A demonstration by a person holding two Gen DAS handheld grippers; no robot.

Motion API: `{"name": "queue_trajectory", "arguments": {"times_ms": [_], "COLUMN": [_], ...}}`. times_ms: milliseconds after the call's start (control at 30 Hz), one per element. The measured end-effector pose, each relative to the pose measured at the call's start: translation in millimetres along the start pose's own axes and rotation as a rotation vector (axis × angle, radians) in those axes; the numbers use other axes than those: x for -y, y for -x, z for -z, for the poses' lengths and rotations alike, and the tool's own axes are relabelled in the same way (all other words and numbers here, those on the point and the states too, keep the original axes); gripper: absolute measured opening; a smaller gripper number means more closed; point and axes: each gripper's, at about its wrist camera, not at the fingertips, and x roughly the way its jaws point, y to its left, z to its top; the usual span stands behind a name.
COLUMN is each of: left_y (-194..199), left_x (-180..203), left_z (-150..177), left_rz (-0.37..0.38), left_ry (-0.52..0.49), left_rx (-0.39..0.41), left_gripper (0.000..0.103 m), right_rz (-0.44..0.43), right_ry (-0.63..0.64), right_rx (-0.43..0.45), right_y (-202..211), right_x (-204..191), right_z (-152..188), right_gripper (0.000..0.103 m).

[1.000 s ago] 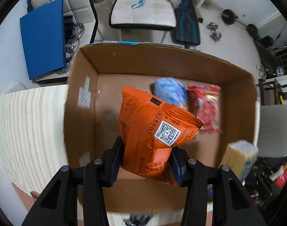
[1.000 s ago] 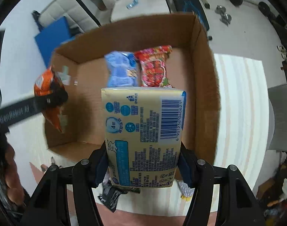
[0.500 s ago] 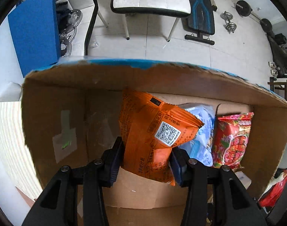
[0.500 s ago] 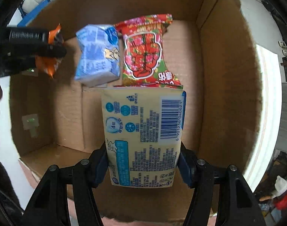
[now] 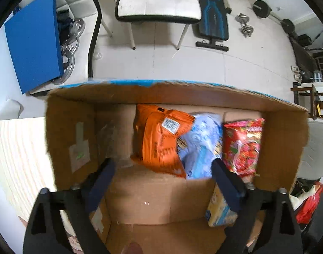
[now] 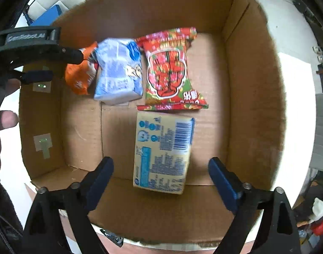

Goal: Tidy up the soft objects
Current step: 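Carry both items into the box and open both tools, then grasp the black snack bag with the left tool while the right grasps the scrub sponge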

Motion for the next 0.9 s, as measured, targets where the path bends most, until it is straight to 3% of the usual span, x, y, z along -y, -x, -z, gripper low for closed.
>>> {"name": "queue_trajectory", "arguments": {"times_ms": [67,533,900], "left_y": [14,81,140], "left_x": [0,6,5], "left_z": [11,111,192], "left_rz": [0.009,-0.047,-0.041], "left_ry": [-0.004,-0.068,-0.035], "left_rx": [0.026,0.2,0.384], "left_gripper": [0.097,0.098,0.098], "right_rz": [0.01,0.053,-0.021], "right_ry": [-0.004,0.046,0.119], "right_rx": [0.021,0.118,0.277], "right_y": [11,67,134], "right_x": [-3,-22,-36], "right_z": [1,38,97], "right_gripper": [0.103,0.103,0.103]}}
